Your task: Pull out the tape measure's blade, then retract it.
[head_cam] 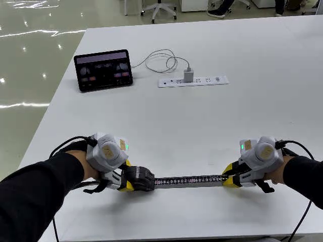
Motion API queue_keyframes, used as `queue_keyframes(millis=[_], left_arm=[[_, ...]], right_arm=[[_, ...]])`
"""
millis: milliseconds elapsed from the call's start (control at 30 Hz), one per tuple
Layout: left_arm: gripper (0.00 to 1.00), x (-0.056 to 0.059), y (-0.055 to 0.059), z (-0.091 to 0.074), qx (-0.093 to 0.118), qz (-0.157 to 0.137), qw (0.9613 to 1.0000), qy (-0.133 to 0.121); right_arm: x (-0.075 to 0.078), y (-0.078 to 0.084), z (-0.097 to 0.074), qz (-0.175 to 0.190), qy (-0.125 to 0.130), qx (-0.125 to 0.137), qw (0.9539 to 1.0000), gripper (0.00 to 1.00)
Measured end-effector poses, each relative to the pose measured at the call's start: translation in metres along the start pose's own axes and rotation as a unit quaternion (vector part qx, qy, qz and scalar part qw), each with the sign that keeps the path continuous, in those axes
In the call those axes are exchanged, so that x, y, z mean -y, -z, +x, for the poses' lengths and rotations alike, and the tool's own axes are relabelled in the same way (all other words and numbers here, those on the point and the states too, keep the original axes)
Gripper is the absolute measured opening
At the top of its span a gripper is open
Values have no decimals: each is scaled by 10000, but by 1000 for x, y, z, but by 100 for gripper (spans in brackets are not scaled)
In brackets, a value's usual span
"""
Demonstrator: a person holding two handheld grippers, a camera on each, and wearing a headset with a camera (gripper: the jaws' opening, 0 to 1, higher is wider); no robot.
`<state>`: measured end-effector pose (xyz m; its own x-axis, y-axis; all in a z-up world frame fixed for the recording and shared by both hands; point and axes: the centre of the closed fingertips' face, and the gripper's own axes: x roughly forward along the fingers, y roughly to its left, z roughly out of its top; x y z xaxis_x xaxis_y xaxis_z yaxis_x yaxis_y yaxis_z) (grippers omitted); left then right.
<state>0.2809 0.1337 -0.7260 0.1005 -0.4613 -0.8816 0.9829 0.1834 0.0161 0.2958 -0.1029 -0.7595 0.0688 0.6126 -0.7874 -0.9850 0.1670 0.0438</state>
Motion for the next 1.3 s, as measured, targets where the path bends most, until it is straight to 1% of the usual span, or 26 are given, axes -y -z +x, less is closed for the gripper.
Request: queue_keyframes(millis=[233, 467, 667, 967, 1300], left_arm=[[28, 0, 0, 1, -40, -5, 10000, 1], [28, 0, 0, 1, -37, -38, 10000, -15], [28, 0, 0, 0, -28, -44, 10000, -55], [28, -1, 0, 1, -40, -58, 10000, -45], [28, 0, 0, 1, -42, -68, 9999, -67]], right_arm=[[1, 2, -2, -9, -1, 58, 10000, 10], [1, 5, -4, 11, 4, 79, 10000, 9], [0, 6, -5, -18, 0, 35, 10000, 9], [2, 14, -12, 64, 37, 19, 10000, 9], [3, 18, -17, 141, 46, 15, 9999, 9]])
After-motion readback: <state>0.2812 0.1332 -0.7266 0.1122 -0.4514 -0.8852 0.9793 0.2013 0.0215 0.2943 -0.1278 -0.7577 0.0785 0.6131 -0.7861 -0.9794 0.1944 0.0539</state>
